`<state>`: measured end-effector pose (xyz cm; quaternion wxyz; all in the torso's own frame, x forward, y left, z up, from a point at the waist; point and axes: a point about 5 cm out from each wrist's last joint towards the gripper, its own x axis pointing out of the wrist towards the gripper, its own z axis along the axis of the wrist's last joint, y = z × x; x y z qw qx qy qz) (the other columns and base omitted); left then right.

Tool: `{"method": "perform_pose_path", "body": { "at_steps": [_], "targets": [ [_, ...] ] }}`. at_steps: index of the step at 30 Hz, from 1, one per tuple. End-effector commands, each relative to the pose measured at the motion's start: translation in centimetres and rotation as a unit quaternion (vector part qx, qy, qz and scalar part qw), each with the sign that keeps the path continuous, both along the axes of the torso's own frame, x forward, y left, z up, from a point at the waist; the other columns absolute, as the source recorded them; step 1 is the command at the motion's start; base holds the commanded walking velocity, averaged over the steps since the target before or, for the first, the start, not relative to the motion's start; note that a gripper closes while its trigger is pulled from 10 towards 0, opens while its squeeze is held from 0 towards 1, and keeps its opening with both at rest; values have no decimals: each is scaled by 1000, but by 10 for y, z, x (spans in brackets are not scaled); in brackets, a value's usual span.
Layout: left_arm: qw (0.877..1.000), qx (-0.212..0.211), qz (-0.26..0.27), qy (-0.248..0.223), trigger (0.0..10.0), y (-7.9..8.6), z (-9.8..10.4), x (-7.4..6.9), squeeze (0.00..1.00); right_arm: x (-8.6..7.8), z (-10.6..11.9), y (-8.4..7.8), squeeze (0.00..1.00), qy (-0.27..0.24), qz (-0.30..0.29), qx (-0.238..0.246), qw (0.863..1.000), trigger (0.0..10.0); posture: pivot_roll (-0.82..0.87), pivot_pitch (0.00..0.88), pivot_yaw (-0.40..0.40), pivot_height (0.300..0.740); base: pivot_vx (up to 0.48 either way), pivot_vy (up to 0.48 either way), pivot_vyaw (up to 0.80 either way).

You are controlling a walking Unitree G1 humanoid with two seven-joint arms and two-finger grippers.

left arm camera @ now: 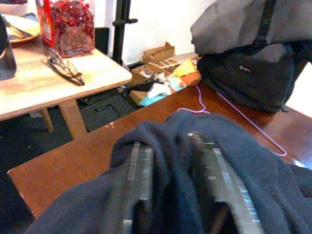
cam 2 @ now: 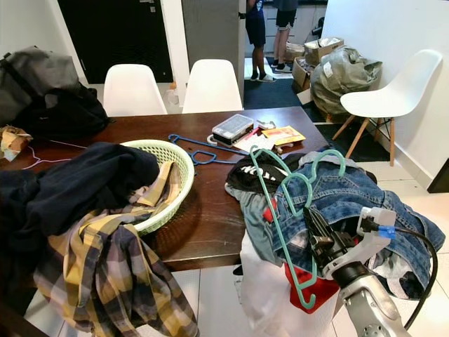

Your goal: Hang hanger

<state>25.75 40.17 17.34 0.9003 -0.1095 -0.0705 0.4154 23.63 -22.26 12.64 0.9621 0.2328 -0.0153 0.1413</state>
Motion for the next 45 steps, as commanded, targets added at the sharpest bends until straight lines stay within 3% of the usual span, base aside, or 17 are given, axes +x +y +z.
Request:
{"method": "perform_pose_path", "body": {
  "at_steps": [1, 4, 5, 6, 9, 14, 18, 19, 21, 23, 24, 25, 26, 27, 28, 39, 45],
  "targets": [
    [1000, 15, 22, -8, 10000, 5, 8, -4, 1000, -1, -4, 1, 0, 10, 5, 1, 1000, 10000, -109, 0, 13, 740, 0, 0, 0],
    [997, 37, 66, -4, 10000, 14, 19, -13, 1000, -2, -4, 3, 0, 9, 15, -5, 1000, 10000, -111, 0, 11, 740, 0, 0, 0],
    [993, 77, 91, 1, 10000, 18, 34, -18, 1000, -2, -4, 5, 0, 9, 26, -15, 1000, 10000, -107, 0, 8, 740, 0, 0, 0],
    [993, 77, 91, 1, 10000, 18, 34, -18, 1000, -2, -4, 5, 0, 9, 26, -15, 1000, 10000, -107, 0, 8, 740, 0, 0, 0],
    [984, 146, 98, 1, 10000, 15, 57, -20, 1000, -2, -6, 5, 0, 12, 28, -16, 999, 10000, -99, 0, 2, 740, 0, 0, 0],
    [982, 164, 96, 1, 10000, 13, 62, -19, 1000, -2, -6, 5, 0, 13, 28, -16, 999, 10000, -99, 0, 1, 740, 0, 0, 0],
    [975, 214, 64, 0, 10000, 2, 73, -9, 1000, -2, -10, 8, 0, 16, 40, -21, 999, 10000, -95, 0, -1, 740, 0, 0, 800],
    [975, 214, 64, 0, 10000, 2, 73, -9, 1000, -2, -10, 8, 0, 16, 40, -21, 999, 10000, -95, 0, -1, 740, 0, 0, 800],
    [976, 216, 17, 1, 10000, -14, 67, 6, 1000, -2, -13, 10, 0, 20, 47, -19, 998, 10000, -93, 0, 0, 740, 0, 0, 800],
    [976, 216, 17, 1, 10000, -14, 67, 6, 1000, -2, -13, 10, 0, 20, 47, -19, 998, 10000, -93, 0, 0, 740, 0, 0, 800],
    [976, 216, -1, 8, 10000, -22, 61, 12, 1000, -2, -15, 10, 0, 22, 51, -18, 998, 10000, -90, 0, 2, 740, 0, 0, 800],
    [977, 213, -14, 17, 10000, -29, 54, 16, 890, -2, -16, 11, 0, 24, 54, -15, 998, 10000, -89, 0, 2, 740, 0, 0, 800],
    [977, 213, -14, 17, 10000, -29, 54, 16, 890, -2, -16, 11, 0, 24, 54, -15, 998, 10000, -89, 0, 2, 740, 0, 0, 800],
    [977, 208, -26, 28, 10000, -35, 46, 18, 733, -2, -17, 11, 0, 26, 56, -13, 998, 10000, -85, 0, 2, 740, 0, 0, 800],
    [979, 196, -39, 38, 10000, -41, 37, 21, 0, -2, -18, 12, 0, 29, 58, -12, 998, 10000, -85, 0, 2, 740, 0, 0, 0],
    [980, 157, -115, 53, 10000, -75, 9, 36, 0, 0, -19, 15, 0, 27, 62, -22, 997, 10000, -89, 0, 9, 740, 0, 0, 655],
    [976, 133, -147, 92, 10000, -94, -18, 31, 0, 0, -19, 13, 0, 25, 60, -13, 998, 10000, -86, 0, 10, 740, 0, 0, 800]
  ]
}}
